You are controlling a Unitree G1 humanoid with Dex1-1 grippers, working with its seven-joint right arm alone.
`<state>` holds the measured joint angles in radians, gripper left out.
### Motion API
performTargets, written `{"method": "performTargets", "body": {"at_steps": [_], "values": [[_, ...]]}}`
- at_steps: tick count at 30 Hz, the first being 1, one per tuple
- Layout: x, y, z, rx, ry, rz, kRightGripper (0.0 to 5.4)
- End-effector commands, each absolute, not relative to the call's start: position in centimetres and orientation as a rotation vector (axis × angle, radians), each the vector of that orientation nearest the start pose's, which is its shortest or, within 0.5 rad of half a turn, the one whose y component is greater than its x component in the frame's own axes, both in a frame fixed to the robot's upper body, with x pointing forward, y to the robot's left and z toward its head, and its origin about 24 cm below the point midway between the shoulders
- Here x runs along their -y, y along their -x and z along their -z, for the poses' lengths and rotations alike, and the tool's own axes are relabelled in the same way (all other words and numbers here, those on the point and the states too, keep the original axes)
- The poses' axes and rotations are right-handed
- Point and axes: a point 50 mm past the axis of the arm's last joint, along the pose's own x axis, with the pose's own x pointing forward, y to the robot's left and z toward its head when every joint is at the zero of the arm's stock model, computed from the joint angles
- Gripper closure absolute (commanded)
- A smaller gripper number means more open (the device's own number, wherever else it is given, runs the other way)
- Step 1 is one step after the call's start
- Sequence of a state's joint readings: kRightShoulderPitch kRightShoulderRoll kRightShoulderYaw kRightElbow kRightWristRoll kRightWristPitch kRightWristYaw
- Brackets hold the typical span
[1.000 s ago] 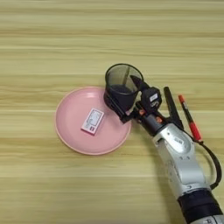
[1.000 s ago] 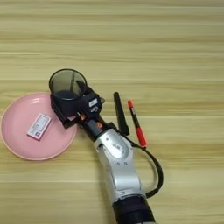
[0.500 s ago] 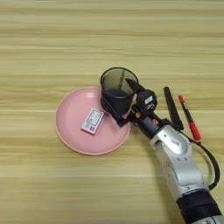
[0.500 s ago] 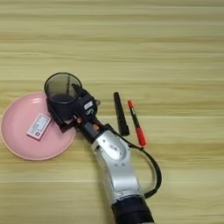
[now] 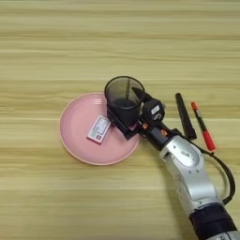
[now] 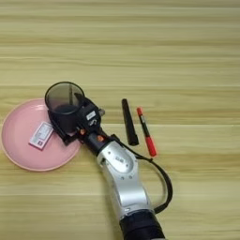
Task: Move the objects on the table
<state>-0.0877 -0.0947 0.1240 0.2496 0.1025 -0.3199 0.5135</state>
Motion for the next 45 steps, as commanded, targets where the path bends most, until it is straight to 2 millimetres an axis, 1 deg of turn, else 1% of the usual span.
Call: {"method": "performTargets", "body": {"at_steps": [1,9,17,26,30,39,45], "values": [[10.9,-26.4,-5.1,0.223,0.060,-0.648,0.74],[10.2,-26.1,-4.7,0.207,0.063,-0.682,0.74],[10.0,-26.0,-5.0,0.221,0.056,-0.693,0.74],[9.2,-25.6,-4.8,0.214,0.038,-0.726,0.74],[8.6,-25.2,-4.7,0.204,0.009,-0.751,0.74],[7.9,-24.4,-5.2,0.185,-0.104,-0.800,0.74],[8.1,-24.9,-4.4,0.136,-0.104,-0.775,0.74]]}}
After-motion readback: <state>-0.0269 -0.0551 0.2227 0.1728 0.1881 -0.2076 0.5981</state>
